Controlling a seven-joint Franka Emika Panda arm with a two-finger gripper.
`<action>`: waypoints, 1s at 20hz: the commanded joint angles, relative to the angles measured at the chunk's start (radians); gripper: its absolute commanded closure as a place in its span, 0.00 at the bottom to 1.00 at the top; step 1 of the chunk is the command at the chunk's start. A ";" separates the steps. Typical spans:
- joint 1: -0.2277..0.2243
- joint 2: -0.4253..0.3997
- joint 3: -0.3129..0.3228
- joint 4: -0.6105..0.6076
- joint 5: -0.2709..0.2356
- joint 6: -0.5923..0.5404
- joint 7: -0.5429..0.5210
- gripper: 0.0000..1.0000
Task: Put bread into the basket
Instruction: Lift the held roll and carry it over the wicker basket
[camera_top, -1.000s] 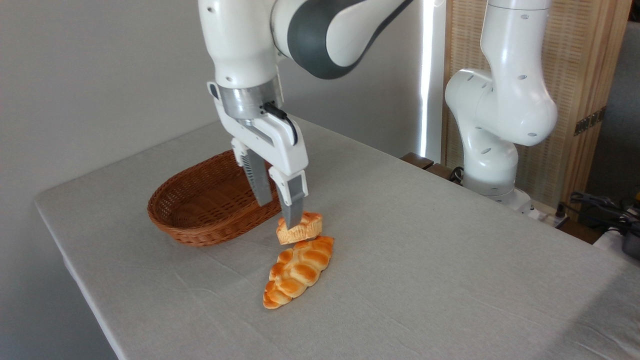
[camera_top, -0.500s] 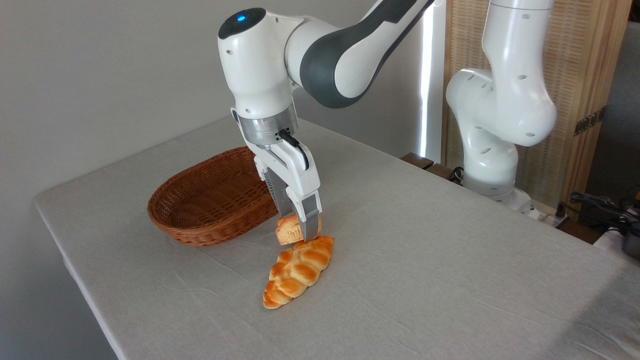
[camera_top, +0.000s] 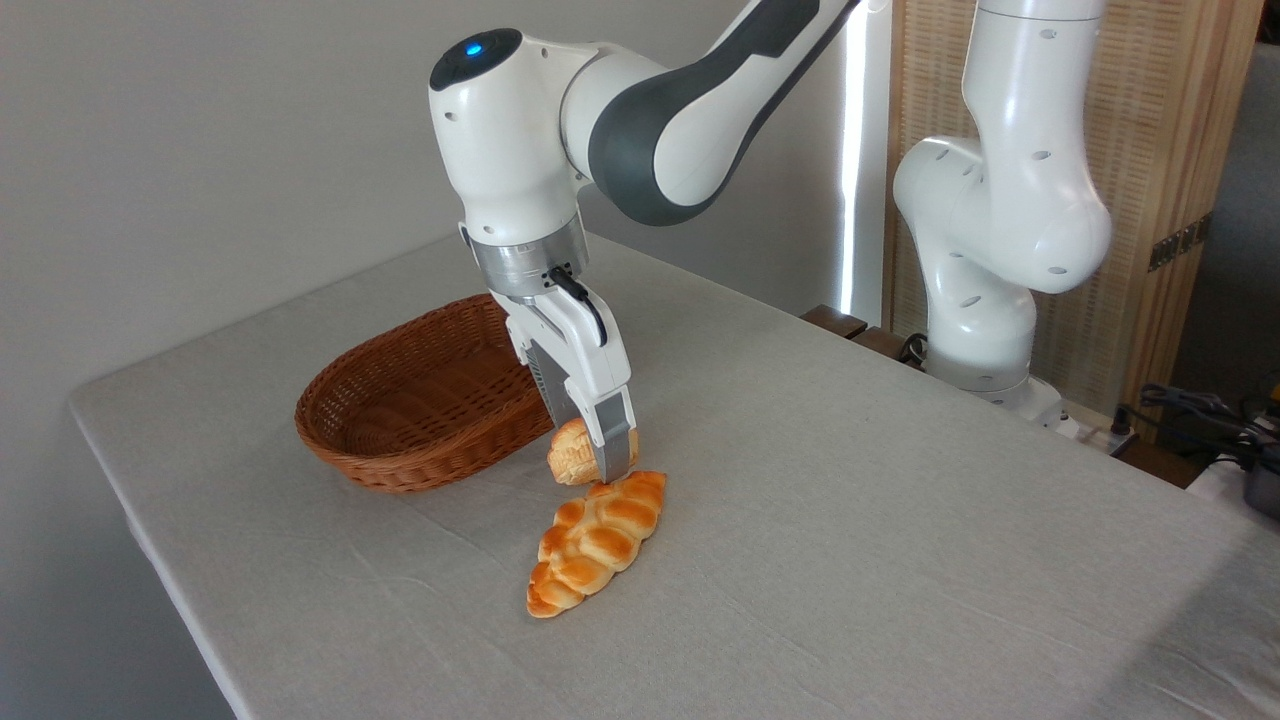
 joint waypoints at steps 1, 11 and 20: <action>-0.009 -0.003 0.015 0.000 -0.002 0.017 0.024 0.58; 0.000 -0.022 0.020 0.048 -0.005 -0.007 0.024 0.57; -0.059 -0.020 -0.057 0.221 -0.106 -0.029 -0.054 0.52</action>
